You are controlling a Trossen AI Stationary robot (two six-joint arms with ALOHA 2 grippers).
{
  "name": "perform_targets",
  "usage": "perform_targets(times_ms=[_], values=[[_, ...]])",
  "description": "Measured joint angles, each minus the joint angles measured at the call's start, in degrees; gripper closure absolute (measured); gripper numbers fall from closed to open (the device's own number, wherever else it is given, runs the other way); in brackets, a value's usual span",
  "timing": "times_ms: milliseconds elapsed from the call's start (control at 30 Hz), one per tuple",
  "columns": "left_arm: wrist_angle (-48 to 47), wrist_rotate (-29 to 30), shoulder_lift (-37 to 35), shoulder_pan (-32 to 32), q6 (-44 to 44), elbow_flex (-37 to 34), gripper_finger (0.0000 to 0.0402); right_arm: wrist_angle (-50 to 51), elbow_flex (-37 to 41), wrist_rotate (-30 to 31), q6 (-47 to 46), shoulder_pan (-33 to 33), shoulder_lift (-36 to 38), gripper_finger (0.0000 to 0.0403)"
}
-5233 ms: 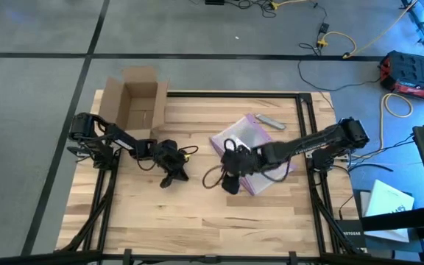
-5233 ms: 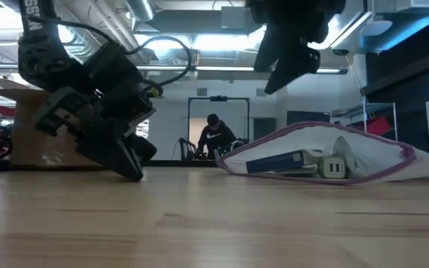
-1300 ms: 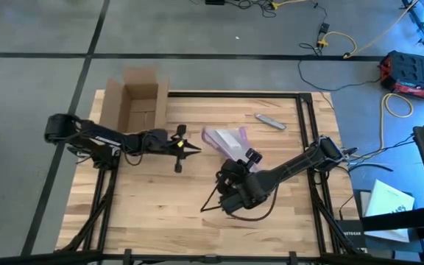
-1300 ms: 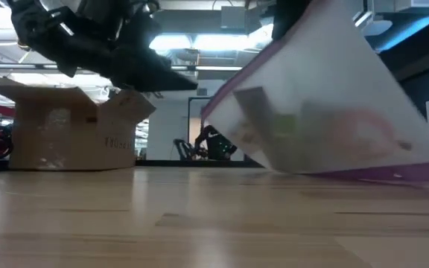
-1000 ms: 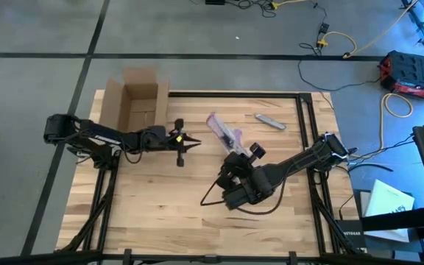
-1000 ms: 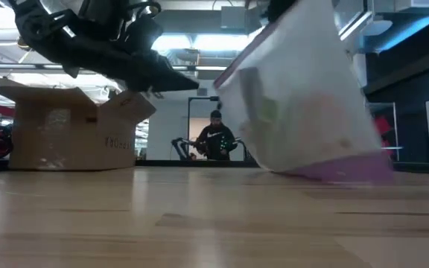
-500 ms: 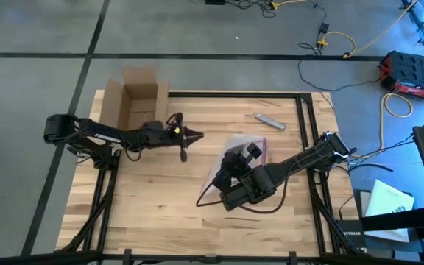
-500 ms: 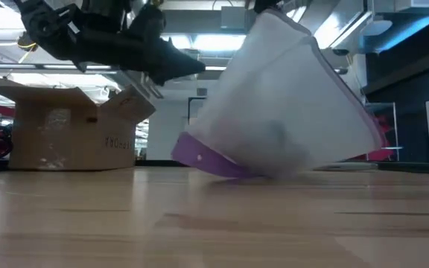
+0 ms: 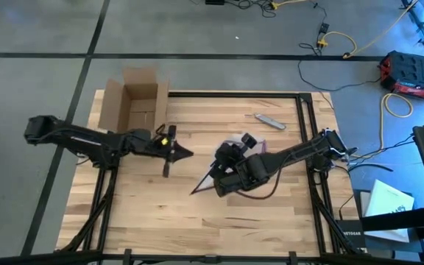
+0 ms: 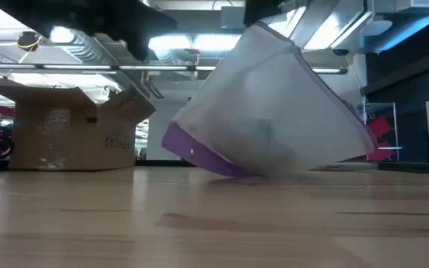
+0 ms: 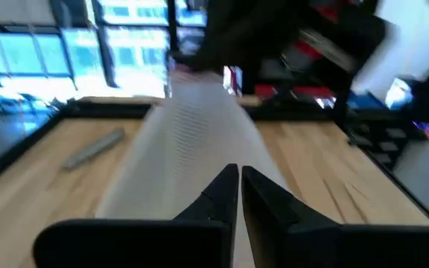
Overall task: Unpack boxes
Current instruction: Close the zip bag
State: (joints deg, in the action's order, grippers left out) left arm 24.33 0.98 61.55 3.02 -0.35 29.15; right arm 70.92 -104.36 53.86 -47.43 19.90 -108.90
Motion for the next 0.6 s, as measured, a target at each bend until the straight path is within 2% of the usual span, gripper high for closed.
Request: perform_targets(times_ms=[67,200,300,400,467,533,600], values=[[-5.0,-0.2,-2.8,0.8,-2.4,0.0,0.0381,-2.8,0.0,-1.7,3.0,-1.2,0.0,0.0403],[-11.5,-0.7,-5.5,3.8,-14.9,-0.1,0.0349,-10.6,0.0,-6.3,10.3,-3.9,0.0,0.0403],[-11.9,-0.2,-5.1,8.1,-15.1,0.0,0.0319,-16.6,0.0,-8.3,17.6,-5.9,0.0,0.0403],[-13.4,5.3,-2.2,12.1,-14.6,0.0,0.0287,-20.4,0.0,-10.7,23.2,-7.9,0.0,0.0403],[-11.5,8.2,0.0,13.9,-18.4,-0.1,0.0266,-21.1,0.0,-13.5,25.3,-9.4,0.0,0.0403],[-5.3,10.3,2.2,15.3,-21.9,0.0,0.0247,-21.8,0.3,-16.0,27.1,-10.8,-0.1,0.0403],[-0.3,12.1,5.0,16.7,-21.7,0.0,0.0231,-22.3,0.8,-18.0,29.1,-12.0,-0.2,0.0403]])
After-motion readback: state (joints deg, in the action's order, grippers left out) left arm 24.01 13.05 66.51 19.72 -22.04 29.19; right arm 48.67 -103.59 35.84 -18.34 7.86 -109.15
